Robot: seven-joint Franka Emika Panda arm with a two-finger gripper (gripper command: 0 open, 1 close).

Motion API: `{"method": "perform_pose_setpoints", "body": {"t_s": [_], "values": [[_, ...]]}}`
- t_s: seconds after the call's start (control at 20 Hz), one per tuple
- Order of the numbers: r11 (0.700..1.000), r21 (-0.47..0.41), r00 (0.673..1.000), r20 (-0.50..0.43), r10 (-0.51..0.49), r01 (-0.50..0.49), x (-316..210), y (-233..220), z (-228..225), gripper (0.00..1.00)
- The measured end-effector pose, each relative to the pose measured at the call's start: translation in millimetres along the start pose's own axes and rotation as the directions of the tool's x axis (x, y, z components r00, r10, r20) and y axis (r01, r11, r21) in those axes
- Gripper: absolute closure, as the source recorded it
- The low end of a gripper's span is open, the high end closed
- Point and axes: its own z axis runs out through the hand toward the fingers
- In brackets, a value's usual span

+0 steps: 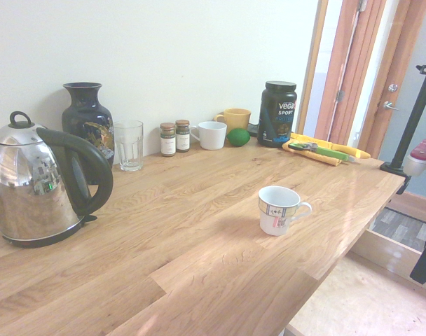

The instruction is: Put mug in the drawer

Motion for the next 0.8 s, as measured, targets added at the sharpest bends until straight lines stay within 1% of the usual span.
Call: {"method": "perform_pose_setpoints", "body": {"t_s": [0.3, 0.6, 0.8], "values": [[1.0, 0.01, 1.0, -0.011, -0.006, 0.006, 4, -10, -5, 0.0], [0.999, 0.04, 0.998, -0.055, 0.008, -0.006, 29, -53, -35, 0.0], [1.0, 0.025, 0.997, -0.077, 0.006, -0.004, 49, -84, -43, 0.0]]}}
